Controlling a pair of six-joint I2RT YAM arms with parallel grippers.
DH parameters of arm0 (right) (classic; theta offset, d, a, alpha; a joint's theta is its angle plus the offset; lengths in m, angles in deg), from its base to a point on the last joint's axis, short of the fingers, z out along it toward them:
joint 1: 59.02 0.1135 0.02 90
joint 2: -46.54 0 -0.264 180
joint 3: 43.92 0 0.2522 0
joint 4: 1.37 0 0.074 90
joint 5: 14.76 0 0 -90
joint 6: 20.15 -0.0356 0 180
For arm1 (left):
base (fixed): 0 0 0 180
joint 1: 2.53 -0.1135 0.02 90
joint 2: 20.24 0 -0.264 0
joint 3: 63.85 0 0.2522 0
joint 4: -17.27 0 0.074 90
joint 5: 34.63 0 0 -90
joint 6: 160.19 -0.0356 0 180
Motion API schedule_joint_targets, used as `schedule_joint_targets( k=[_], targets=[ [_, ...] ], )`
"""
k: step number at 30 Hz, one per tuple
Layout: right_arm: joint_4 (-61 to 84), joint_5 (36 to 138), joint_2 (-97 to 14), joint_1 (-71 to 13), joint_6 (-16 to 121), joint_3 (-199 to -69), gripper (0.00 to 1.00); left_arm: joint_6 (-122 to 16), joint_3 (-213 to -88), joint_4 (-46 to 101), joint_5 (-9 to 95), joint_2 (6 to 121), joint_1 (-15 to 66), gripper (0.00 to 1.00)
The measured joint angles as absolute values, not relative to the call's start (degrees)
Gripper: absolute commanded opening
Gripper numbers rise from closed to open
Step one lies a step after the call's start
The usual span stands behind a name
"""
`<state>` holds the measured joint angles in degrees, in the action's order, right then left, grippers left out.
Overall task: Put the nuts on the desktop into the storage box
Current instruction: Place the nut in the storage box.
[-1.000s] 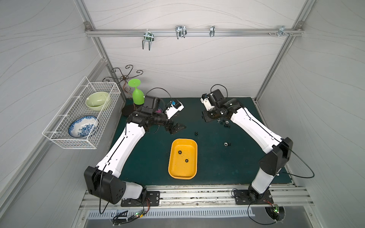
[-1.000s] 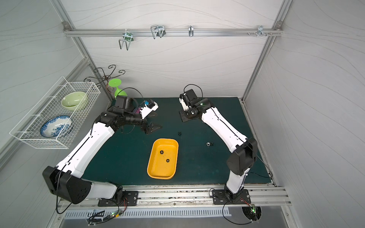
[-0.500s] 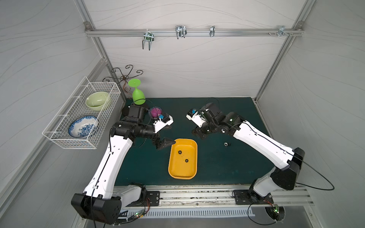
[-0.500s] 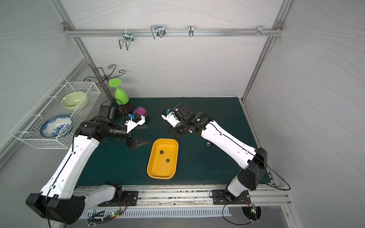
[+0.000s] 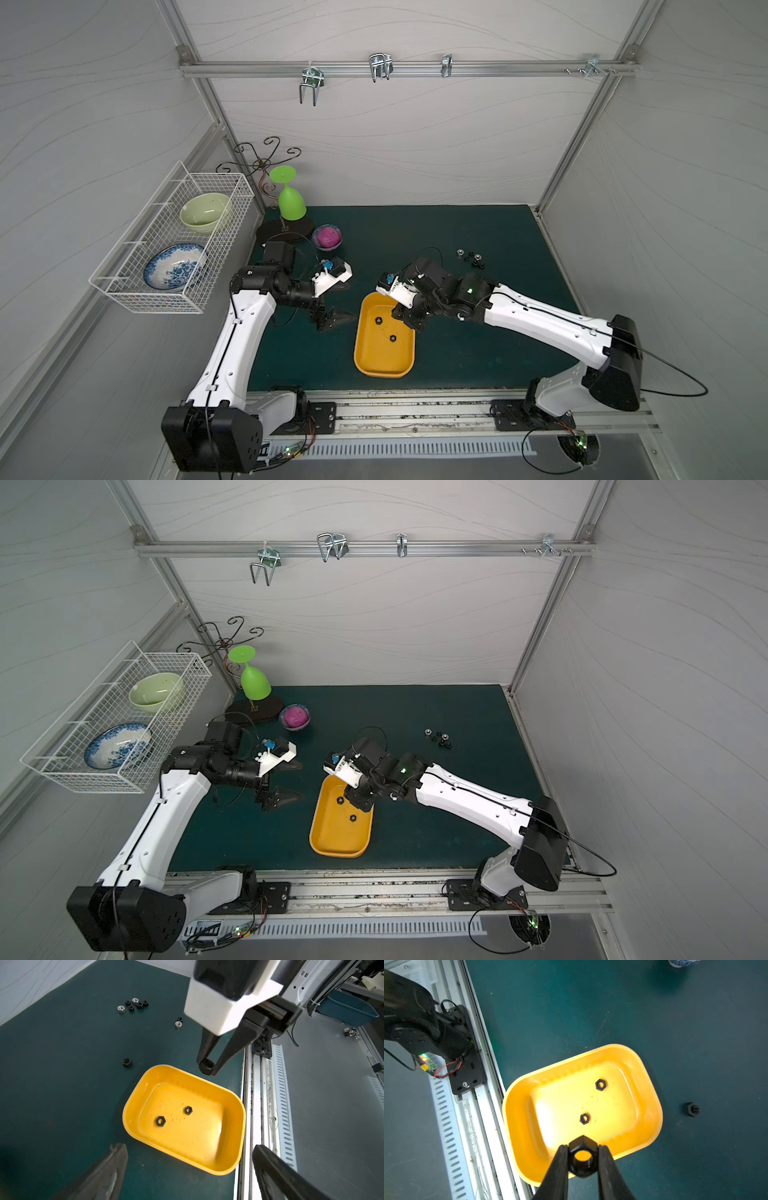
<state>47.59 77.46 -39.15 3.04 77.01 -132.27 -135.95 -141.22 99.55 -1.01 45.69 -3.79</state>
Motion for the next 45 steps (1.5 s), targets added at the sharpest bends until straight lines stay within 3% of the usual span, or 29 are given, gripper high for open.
schedule_joint_targets(
  k=[13,28,45],
  targets=[
    [42.36,73.28,-53.36,4.33,79.17,-131.57,0.10,-142.05,-131.08,95.76,-2.21,46.45,-12.81,0.99],
    [43.30,69.61,-62.06,3.33,80.79,-137.43,0.13,-147.69,-122.60,84.25,-2.08,46.76,-13.05,0.99],
    [43.98,67.84,-65.53,2.54,80.72,-137.91,0.15,-157.00,-120.63,89.08,-1.86,45.80,-13.05,0.99]
  ],
)
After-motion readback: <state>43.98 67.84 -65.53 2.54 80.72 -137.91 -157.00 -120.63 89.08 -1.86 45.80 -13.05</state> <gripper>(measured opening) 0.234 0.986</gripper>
